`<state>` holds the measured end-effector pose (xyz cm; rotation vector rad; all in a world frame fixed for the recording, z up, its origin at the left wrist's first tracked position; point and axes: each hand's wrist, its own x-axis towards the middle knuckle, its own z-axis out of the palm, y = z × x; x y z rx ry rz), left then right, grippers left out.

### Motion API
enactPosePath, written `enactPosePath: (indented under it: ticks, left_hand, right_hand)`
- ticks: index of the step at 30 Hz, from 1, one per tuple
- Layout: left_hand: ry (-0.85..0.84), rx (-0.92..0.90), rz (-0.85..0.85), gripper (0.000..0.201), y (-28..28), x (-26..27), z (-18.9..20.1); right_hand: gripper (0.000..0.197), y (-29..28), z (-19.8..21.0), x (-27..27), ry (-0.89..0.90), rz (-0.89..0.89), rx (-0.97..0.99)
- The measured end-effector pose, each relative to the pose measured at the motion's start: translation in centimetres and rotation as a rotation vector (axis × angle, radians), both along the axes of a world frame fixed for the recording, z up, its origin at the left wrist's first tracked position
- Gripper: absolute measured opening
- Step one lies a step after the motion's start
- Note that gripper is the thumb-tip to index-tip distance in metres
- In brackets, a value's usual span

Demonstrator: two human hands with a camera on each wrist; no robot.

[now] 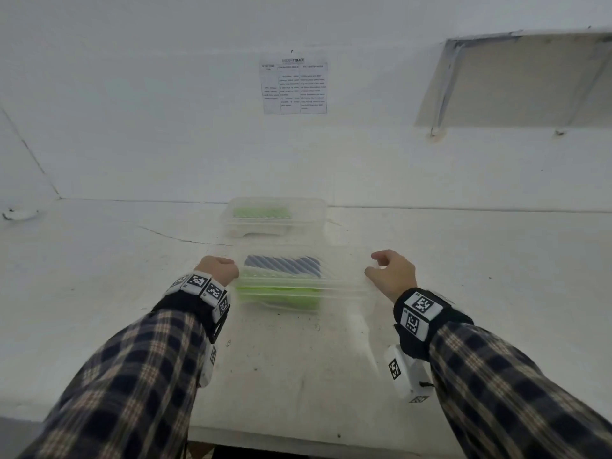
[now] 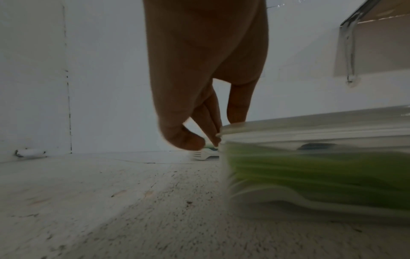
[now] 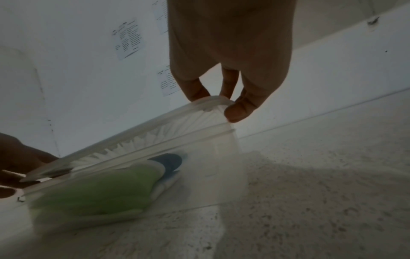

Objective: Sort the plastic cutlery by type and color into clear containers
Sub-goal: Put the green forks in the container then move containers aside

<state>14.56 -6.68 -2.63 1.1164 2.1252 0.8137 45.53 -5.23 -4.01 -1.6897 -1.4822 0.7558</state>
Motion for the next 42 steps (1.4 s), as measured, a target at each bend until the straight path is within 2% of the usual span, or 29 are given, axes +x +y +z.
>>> enactPosePath:
  ticks: [5,10,18,21,24,27,31,36,39,42]
  left_hand:
    - [0.015,-0.027,-0.034,0.039,-0.2,0.0,0.1]
    - [-0.013,-0.015,0.021,0.039,0.0,0.3,-0.5]
    - [-0.059,-0.046,0.089,0.036,0.1,0.4,-1.1]
    - [-0.166,-0.045,0.113,0.035,0.1,0.2,-1.3]
    - [-0.23,-0.047,0.15,0.01,0.0,0.1,-1.1]
    - [-0.283,-0.044,0.196,0.023,0.2,-0.5,-1.1]
    - [-0.351,-0.077,0.169,0.019,-0.2,-0.7,-0.9]
    - [-0.446,-0.117,0.141,0.022,-0.3,-0.7,-1.1]
    - [-0.468,-0.13,0.098,0.023,-0.2,-0.8,-1.1]
    - [-0.484,-0.142,0.079,0.02,-0.1,-0.9,-0.7]
  right_hand:
    - [0.039,0.2,0.2,-0.5,-0.051,-0.025,-0.03]
    - [0.037,0.0,-0.1,-0.3,-0.085,-0.028,-0.08]
    - [0.034,-0.8,-1.0,-0.5,-0.04,-0.049,-0.065]
    - [0.032,-1.1,-1.3,-0.6,-0.021,-0.065,-0.036]
    - [0.032,-1.3,-1.4,-0.9,-0.001,-0.095,-0.028]
    - [0.036,-1.4,-1.4,-1.4,0.041,-0.141,-0.046]
    - [0.04,-1.4,-0.9,-2.1,0.066,-0.22,-0.131]
    - [0.036,-1.6,-0.9,-2.8,0.081,-0.291,-0.382]
    - [0.023,-1.6,-1.3,-2.6,0.143,-0.299,-0.398]
    - [0.02,-1.7,-1.6,-2.6,0.159,-0.322,-0.354]
